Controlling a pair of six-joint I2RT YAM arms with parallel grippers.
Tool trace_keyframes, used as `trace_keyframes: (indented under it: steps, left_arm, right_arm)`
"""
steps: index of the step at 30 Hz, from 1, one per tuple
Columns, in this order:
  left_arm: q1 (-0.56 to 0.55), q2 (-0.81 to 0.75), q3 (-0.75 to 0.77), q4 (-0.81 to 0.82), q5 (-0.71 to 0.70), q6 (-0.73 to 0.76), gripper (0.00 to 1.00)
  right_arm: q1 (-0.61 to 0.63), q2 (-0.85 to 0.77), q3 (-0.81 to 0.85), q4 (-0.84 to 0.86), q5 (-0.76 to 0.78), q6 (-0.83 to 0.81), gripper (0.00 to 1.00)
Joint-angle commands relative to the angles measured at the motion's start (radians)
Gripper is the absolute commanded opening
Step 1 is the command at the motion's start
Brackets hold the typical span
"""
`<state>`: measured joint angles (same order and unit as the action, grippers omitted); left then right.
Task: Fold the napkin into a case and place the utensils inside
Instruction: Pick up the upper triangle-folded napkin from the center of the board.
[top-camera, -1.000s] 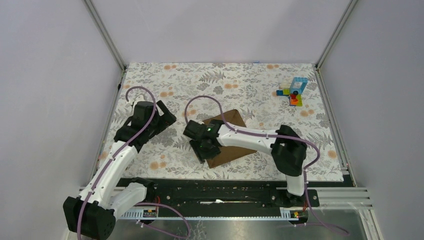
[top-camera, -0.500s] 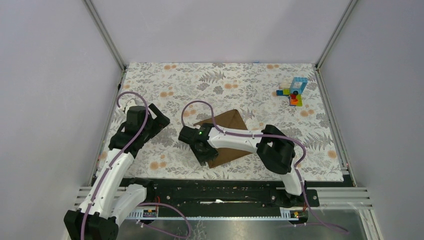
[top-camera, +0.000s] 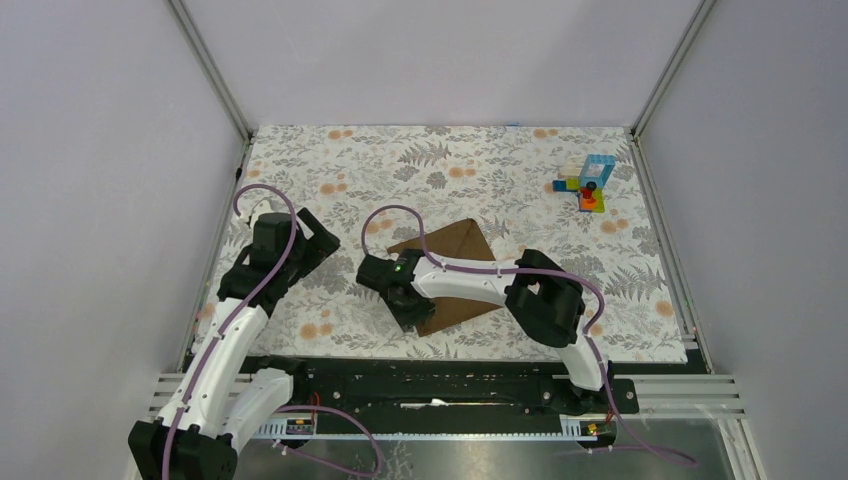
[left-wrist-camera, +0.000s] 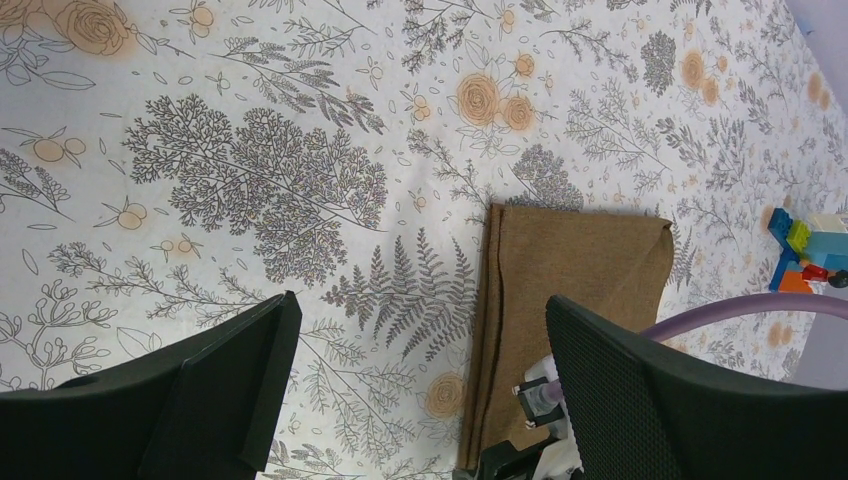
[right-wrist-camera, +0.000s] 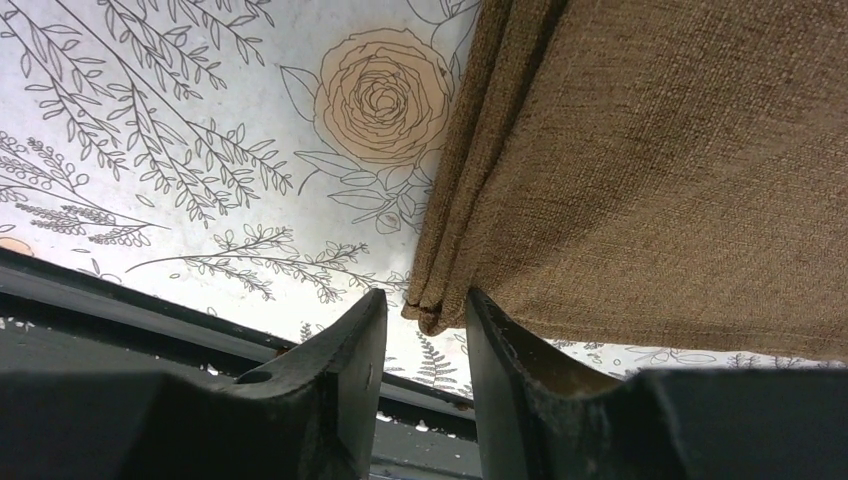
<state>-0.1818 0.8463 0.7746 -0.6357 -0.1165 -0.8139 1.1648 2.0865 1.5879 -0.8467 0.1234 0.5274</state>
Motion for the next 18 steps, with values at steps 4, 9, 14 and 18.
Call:
trace_keyframes:
  steps: [4, 9, 14, 18]
  left_arm:
    - [0.008, -0.005, 0.002, 0.026, 0.009, 0.004, 0.99]
    - [0.01, -0.01, 0.008, 0.02, 0.01, 0.005, 0.99]
    - [0.012, -0.019, 0.01, 0.009, 0.008, 0.007, 0.99]
    - [0.013, -0.018, 0.005, 0.009, 0.011, 0.004, 0.99]
  right_arm:
    - [0.003, 0.015, -0.047, 0.051, 0.035, -0.02, 0.45]
    - [0.003, 0.034, -0.118, 0.111, 0.05, -0.028, 0.45]
    - [0.004, 0.049, -0.169, 0.136, 0.091, -0.029, 0.41]
    - [0.005, 0.064, -0.149, 0.116, 0.146, -0.033, 0.26]
